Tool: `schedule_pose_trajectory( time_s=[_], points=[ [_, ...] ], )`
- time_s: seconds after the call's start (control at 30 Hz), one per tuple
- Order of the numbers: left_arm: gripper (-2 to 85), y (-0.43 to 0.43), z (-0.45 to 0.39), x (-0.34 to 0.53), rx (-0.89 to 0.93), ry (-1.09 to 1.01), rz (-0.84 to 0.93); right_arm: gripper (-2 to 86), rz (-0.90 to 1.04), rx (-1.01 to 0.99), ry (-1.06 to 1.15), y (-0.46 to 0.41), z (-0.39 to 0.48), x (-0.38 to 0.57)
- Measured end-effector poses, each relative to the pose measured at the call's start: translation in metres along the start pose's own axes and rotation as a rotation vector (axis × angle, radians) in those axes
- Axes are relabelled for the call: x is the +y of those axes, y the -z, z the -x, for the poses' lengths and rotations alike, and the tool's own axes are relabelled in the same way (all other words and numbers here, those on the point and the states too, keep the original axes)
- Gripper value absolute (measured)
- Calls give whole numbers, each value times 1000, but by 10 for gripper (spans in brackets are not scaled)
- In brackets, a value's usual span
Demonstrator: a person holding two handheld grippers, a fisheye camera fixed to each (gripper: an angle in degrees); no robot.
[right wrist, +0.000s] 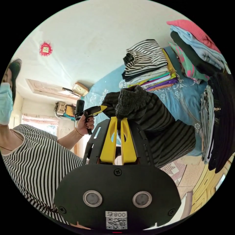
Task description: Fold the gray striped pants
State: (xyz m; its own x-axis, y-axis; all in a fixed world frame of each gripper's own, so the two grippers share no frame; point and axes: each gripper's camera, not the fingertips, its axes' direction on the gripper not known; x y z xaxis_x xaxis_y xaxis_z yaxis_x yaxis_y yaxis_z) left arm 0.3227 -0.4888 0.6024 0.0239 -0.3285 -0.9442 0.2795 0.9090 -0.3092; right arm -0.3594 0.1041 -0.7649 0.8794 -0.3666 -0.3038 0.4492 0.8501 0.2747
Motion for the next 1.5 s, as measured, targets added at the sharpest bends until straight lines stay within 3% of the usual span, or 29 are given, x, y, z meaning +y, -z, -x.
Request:
schedule_pose_trajectory(
  time_s=[0.17, 0.37, 0.57, 0.67, 0.97, 1.2, 1.5],
  points=[
    [20, 237, -28, -15, -124, -171, -48, 19, -117, -12, 137, 26, 125, 11],
    [18, 466, -39, -4, 12, -264, -278, 18, -272, -57, 282, 58, 244, 23],
    [17, 650, -91, -5, -1, -454, -420, 18, -326, 16, 459, 96, 336, 23],
    [17, 721, -122, 7, -33, -527, -488, 18, -337, -49, 524, 104, 361, 24],
    [19, 861, -215, 34, -181, -671, -564, 18, -405, -204, 652, 136, 404, 19],
    [18, 899, -287, 41, -252, -786, -520, 19, -487, -196, 743, 185, 437, 14],
    [19, 938, -372, 72, -186, -928, -501, 19, -667, -152, 834, 255, 490, 15]
  ],
)
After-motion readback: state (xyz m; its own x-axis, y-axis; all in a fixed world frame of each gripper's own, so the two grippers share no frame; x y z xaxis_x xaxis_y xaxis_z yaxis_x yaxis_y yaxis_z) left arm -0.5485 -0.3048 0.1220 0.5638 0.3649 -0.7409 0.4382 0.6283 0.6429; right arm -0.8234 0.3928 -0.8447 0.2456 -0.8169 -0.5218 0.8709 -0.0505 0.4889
